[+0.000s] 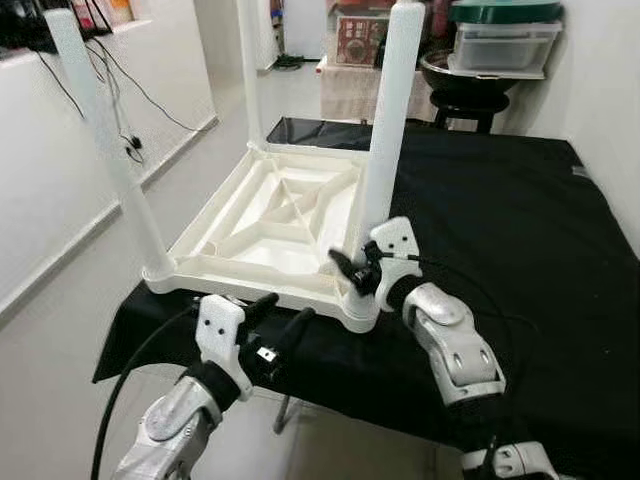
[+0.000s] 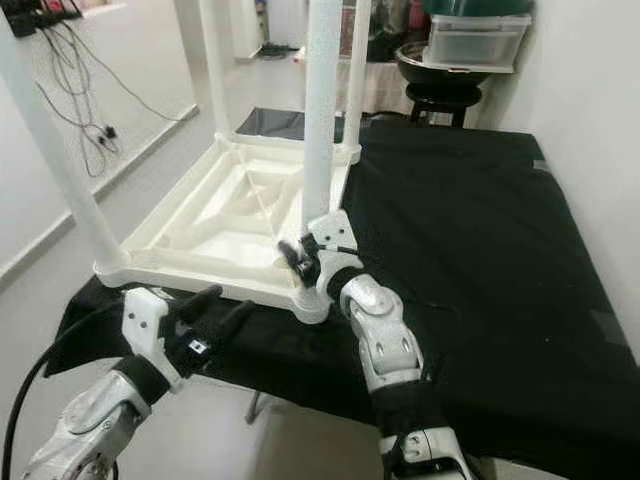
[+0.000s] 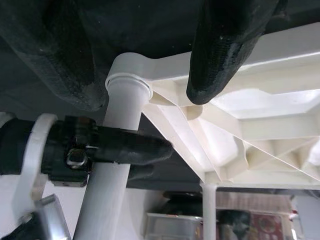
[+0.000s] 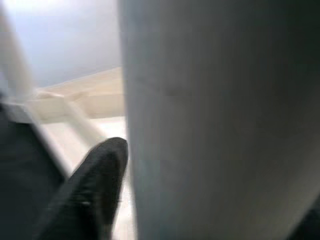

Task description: Building children table

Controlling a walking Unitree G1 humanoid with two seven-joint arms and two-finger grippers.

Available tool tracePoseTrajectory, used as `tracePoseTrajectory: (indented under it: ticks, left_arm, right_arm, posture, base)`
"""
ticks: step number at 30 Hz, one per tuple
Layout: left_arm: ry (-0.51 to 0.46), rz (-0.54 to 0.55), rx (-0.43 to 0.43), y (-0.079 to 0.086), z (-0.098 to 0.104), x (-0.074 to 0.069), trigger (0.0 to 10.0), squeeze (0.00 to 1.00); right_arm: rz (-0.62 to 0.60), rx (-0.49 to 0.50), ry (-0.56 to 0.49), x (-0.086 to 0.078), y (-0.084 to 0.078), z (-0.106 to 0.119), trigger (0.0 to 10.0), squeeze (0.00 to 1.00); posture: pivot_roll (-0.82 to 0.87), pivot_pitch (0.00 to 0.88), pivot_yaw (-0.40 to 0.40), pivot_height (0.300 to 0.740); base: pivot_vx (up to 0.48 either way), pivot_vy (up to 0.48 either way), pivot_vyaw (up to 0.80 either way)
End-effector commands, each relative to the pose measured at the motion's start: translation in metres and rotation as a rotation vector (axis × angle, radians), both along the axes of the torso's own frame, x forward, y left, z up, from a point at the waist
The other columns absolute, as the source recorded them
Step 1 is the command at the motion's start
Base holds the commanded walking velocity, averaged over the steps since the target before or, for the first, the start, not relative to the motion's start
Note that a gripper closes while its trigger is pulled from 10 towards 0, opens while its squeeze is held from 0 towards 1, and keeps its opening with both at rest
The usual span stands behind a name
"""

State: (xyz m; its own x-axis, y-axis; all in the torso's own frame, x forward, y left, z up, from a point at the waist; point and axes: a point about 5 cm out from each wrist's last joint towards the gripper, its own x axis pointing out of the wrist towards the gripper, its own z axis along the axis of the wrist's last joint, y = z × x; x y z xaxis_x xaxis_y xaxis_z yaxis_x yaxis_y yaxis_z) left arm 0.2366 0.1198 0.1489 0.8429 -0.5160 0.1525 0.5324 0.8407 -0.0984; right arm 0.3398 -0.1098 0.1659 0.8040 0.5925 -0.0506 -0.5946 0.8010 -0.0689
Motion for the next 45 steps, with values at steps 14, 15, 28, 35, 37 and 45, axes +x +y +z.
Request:
tracePoseTrajectory:
  ticks: [14,15,28,35,37,45]
  left_arm:
    - [0.012,-0.008,0.001,-0.001,-0.003,0.001,10.0,0.0]
    - [0.012,-0.008,0.001,-0.001,-0.003,0.001,10.0,0.0]
    - [0.021,-0.02,-0.001,-0.002,-0.004,0.0,10.0,0.0]
    - [0.022,-0.025,-0.004,-0.003,-0.004,0.0,10.0,0.0]
    - [0.022,-0.027,-0.005,-0.002,-0.004,0.0,10.0,0.0]
    - [0.021,-0.024,0.011,0.002,-0.006,0.001,10.0,0.0]
  right_arm:
    - [0.693,-0.109,-0.016,0.007,-0.003,0.039,10.0,0.0]
    - [0.693,-0.109,-0.016,0.007,-0.003,0.039,10.0,0.0]
    - [0.741,-0.07,0.015,0.014,-0.014,0.04,0.0,0.0]
    - [0.571,-0.098,-0.02,0.01,-0.028,0.036,0.0,0.0]
    - [0.412,-0.113,-0.028,0.008,-0.028,0.03,0.0,0.0]
    - [-0.21,0.052,0.029,-0.015,0.009,-0.018,0.0,0.0]
  posture:
    - [-0.02,0.044,-0.007,0.74]
    - [-0.02,0.044,-0.007,0.74]
    - [-0.02,0.048,0.004,0.74]
    - [-0.03,0.05,0.006,0.74]
    - [-0.04,0.054,-0.005,0.74]
    - [-0.05,0.035,0.001,0.74]
  base:
    - [0.0,0.0,0.0]
    - [0.0,0.0,0.0]
    - [0.0,0.0,0.0]
    - [0.0,0.0,0.0]
    - [0.0,0.0,0.0]
    - [0.0,0.0,0.0]
